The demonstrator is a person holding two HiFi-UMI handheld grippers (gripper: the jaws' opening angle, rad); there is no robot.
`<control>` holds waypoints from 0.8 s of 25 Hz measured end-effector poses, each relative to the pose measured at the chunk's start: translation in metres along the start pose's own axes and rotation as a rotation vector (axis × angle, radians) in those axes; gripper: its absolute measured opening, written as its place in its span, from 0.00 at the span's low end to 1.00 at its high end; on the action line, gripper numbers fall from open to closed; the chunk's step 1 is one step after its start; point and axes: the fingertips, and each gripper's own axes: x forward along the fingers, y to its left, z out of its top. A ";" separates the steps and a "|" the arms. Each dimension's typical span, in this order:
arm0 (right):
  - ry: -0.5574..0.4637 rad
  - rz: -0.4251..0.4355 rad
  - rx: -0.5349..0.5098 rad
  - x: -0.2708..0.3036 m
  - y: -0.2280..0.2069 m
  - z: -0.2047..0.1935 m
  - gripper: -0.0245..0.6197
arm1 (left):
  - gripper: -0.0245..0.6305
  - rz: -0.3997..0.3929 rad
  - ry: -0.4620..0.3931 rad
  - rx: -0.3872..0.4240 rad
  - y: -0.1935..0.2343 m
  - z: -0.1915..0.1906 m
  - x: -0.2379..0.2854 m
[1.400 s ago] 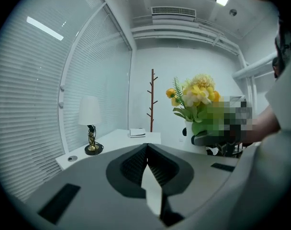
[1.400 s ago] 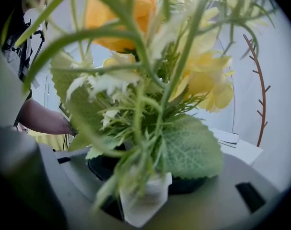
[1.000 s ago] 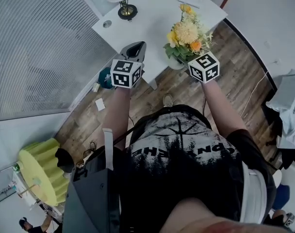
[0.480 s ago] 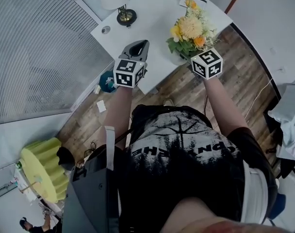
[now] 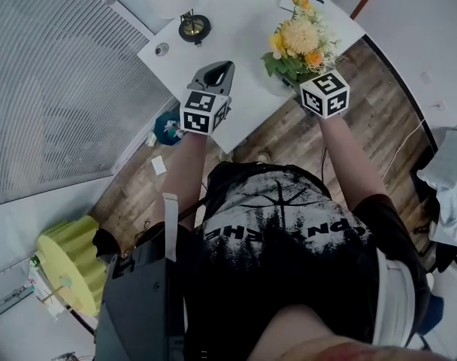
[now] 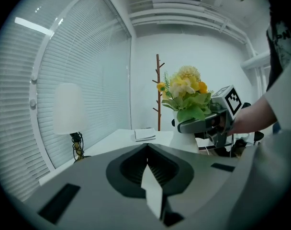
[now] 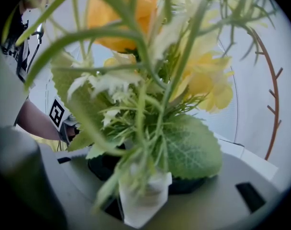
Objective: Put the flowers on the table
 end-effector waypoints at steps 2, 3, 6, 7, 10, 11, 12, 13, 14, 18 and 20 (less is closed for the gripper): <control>0.008 -0.014 0.002 0.009 -0.007 -0.003 0.42 | 0.05 -0.024 0.008 0.010 0.007 0.000 0.011; 0.011 -0.023 0.005 0.013 -0.011 -0.005 0.42 | 0.06 -0.036 0.012 0.015 0.010 0.000 0.017; 0.022 -0.051 0.006 0.020 -0.024 -0.010 0.42 | 0.06 -0.071 0.024 0.030 0.016 -0.001 0.034; 0.025 -0.058 0.001 0.022 -0.029 -0.011 0.42 | 0.05 -0.080 0.028 0.035 0.018 0.000 0.039; 0.018 -0.070 -0.001 0.035 -0.043 -0.008 0.42 | 0.06 -0.111 0.039 0.041 0.028 0.001 0.059; 0.015 -0.076 0.000 0.038 -0.048 -0.007 0.42 | 0.06 -0.122 0.042 0.040 0.031 0.002 0.066; 0.012 -0.085 -0.001 0.039 -0.053 -0.005 0.42 | 0.06 -0.132 0.043 0.042 0.031 0.004 0.072; 0.009 -0.095 -0.002 0.040 -0.057 -0.004 0.42 | 0.05 -0.143 0.043 0.044 0.030 0.005 0.076; 0.006 -0.103 -0.002 0.040 -0.060 -0.003 0.42 | 0.05 -0.154 0.043 0.047 0.027 0.006 0.079; -0.006 -0.118 -0.004 0.041 -0.066 -0.003 0.42 | 0.06 -0.203 0.060 0.052 0.011 0.001 0.083; -0.014 -0.125 -0.013 0.039 -0.070 -0.002 0.42 | 0.06 -0.222 0.070 0.053 0.003 0.000 0.086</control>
